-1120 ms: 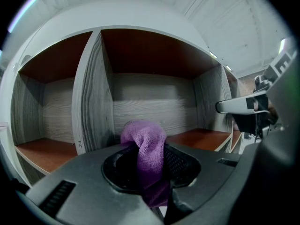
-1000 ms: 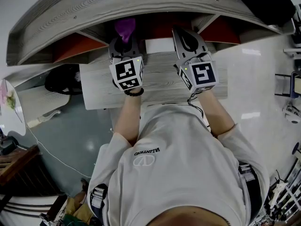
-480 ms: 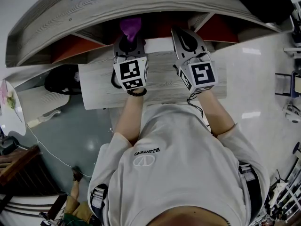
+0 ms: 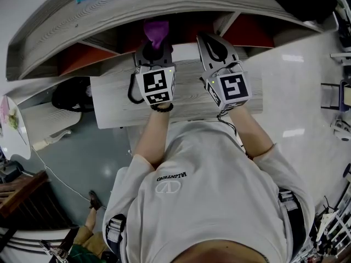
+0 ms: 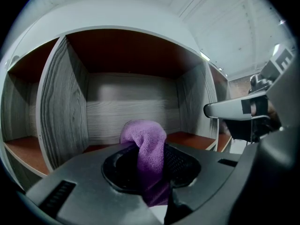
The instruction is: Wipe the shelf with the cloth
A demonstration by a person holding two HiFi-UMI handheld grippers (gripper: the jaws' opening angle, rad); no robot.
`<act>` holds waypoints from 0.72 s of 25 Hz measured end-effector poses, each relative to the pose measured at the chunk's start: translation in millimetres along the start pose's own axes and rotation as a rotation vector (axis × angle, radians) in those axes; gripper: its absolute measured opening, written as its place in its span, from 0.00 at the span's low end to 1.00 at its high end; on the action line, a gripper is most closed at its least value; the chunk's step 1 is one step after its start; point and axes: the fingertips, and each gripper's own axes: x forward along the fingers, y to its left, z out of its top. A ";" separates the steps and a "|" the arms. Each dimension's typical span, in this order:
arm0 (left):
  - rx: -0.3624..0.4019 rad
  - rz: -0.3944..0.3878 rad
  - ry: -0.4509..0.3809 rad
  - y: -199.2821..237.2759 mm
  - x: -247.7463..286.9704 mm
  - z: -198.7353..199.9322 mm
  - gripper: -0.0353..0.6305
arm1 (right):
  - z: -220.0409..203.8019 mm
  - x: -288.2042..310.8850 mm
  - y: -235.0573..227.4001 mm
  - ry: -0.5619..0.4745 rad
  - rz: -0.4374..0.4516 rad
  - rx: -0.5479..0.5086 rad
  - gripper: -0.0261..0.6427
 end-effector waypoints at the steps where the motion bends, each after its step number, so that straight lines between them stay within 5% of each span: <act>1: 0.000 0.001 -0.001 -1.4 0.5 0.3 0.19 | -0.2 -1.3 -0.2 0.001 0.002 0.000 0.04; 18: 0.004 -0.030 -0.020 -31.2 5.3 4.5 0.19 | -4.8 -17.8 1.9 0.021 0.014 0.003 0.04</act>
